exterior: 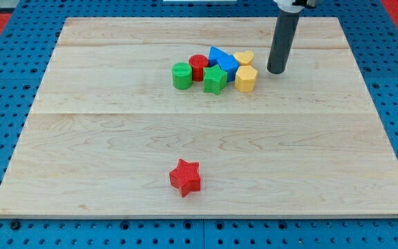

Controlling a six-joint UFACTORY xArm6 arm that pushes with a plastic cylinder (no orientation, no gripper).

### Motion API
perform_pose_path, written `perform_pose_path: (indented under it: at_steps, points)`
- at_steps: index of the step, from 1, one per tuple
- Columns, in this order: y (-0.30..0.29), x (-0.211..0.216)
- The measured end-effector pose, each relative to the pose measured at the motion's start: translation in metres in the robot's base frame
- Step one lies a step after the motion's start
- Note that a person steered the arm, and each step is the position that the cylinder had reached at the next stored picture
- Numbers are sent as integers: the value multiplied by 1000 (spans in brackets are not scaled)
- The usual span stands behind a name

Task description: Separate the blue blocks from group of the blocks

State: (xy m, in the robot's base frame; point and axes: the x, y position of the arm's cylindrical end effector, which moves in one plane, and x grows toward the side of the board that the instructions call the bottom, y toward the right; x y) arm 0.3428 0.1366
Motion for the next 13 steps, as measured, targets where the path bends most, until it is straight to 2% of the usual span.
perform_pose_path:
  at_steps: [4,6,8,13]
  points:
    - [-5,6]
    - [-12,23]
    - [-70,23]
    - [-73,3]
